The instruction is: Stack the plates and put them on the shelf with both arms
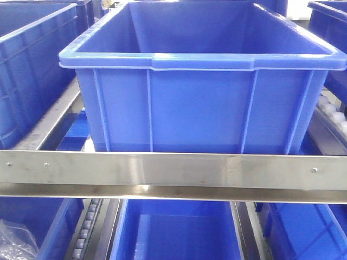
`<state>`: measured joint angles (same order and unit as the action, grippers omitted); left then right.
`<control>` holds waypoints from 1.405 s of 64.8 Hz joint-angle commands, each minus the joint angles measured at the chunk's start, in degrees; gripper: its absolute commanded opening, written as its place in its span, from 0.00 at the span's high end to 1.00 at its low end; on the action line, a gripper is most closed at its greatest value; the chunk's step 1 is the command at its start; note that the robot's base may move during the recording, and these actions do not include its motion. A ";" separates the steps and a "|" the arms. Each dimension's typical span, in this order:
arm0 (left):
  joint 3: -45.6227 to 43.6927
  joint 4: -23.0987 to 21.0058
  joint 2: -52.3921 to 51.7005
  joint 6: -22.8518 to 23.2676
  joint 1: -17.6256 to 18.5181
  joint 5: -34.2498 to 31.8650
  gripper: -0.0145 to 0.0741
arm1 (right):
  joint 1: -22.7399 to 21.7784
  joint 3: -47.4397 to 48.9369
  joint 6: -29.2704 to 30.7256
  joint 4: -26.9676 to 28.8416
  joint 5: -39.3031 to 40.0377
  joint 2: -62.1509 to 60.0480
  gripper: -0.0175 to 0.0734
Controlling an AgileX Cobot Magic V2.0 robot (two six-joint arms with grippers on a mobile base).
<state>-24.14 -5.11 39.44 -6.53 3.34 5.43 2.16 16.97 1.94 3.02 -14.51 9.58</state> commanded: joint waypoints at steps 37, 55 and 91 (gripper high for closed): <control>-1.73 -0.44 -0.02 0.17 -0.02 -5.43 0.74 | -6.12 -18.65 0.54 -0.03 14.51 -11.31 0.75; -1.73 -0.44 -0.02 0.17 -0.02 -5.43 0.74 | -6.12 -18.65 0.54 -0.03 14.51 -11.29 0.75; 5.55 -0.21 -9.55 0.17 -0.67 -9.70 0.74 | -6.12 -18.65 0.54 -0.03 14.51 -11.29 0.75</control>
<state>-19.68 -5.11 34.52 -6.53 2.98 3.03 -3.84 -1.63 1.94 3.02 -5.31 -0.66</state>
